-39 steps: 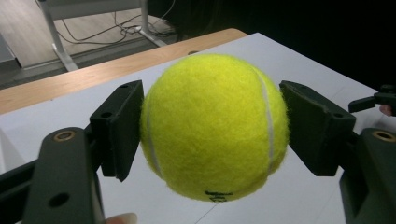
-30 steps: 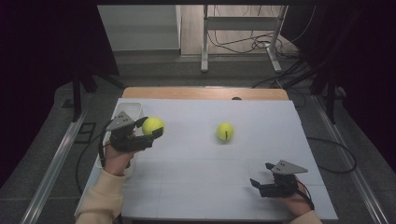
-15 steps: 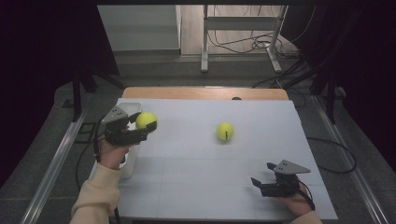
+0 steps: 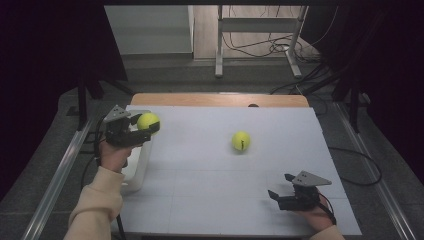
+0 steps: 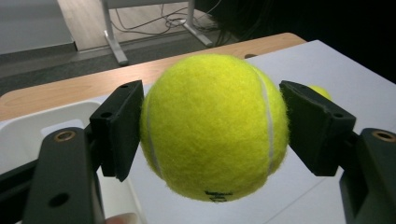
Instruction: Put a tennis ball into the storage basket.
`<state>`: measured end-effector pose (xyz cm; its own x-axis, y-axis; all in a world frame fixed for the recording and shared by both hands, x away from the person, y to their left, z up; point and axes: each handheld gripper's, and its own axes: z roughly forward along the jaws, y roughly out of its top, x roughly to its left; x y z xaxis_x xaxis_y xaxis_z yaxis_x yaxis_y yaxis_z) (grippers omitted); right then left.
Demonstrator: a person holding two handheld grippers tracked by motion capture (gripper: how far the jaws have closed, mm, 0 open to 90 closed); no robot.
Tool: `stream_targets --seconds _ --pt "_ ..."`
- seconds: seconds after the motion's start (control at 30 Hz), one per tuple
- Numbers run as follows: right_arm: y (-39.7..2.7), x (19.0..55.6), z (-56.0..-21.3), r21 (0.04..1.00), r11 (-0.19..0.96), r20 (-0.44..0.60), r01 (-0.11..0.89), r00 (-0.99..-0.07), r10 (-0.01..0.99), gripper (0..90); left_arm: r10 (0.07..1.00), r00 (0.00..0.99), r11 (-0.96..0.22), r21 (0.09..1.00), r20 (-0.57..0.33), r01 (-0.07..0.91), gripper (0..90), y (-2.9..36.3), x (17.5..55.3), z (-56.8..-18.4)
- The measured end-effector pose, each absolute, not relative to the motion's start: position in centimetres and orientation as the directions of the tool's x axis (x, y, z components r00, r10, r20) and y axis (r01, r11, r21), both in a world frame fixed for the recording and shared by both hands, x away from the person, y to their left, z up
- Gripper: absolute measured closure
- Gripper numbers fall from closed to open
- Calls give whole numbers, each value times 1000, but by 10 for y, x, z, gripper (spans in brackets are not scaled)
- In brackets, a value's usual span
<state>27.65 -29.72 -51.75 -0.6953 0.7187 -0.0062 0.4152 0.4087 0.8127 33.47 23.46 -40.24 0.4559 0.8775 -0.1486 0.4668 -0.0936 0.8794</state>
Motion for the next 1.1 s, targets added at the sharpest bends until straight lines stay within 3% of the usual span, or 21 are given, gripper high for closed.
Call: stream_targets --seconds 0.43,1.1 --pt "-297 276 -518 812 413 -9 412 -699 715 128 903 418 -130 861 -102 492 265 235 356 -399" --pt "-297 277 -519 810 420 -16 411 -699 715 129 939 323 -89 828 -116 554 265 258 380 -407"
